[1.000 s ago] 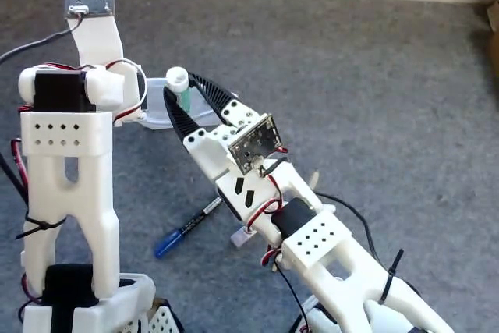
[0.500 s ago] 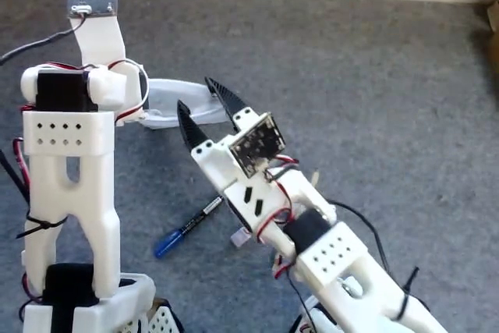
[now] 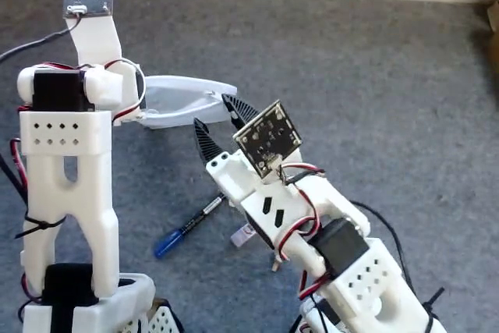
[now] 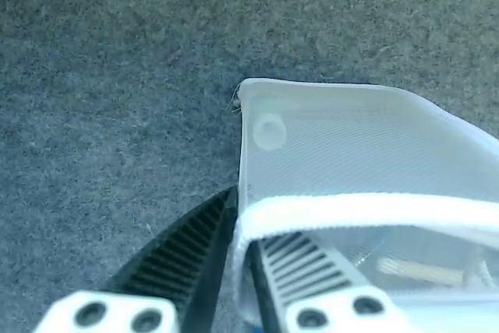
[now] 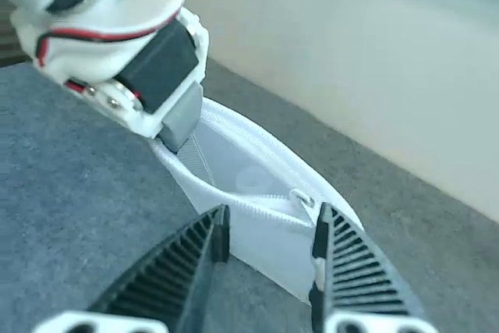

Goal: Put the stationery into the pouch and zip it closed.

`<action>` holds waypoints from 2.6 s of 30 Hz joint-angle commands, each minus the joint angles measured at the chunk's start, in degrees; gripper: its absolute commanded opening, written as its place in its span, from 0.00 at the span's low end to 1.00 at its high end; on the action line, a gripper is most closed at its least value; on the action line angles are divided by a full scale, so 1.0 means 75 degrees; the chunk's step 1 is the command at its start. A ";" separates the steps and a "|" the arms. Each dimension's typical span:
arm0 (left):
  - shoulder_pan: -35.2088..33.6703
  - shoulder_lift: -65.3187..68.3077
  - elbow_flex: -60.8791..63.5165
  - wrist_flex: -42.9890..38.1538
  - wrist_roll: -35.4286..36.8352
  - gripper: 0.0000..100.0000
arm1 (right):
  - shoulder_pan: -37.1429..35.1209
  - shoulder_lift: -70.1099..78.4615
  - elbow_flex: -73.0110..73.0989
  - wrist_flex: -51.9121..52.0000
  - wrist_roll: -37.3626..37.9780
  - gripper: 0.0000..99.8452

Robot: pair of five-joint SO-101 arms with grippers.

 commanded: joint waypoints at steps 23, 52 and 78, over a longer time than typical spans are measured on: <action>-0.0006 0.0170 0.0100 -0.0141 0.0117 0.01 | 0.2760 -0.0182 -0.0240 0.4237 -0.2438 0.16; -0.0006 0.0111 0.0639 -0.0574 0.0117 0.01 | 0.3393 0.5105 -0.0006 0.3218 -0.3727 0.14; -0.0041 0.0111 0.0639 -0.0563 0.0094 0.01 | 0.3874 0.5292 -0.0557 0.2866 -0.3704 0.01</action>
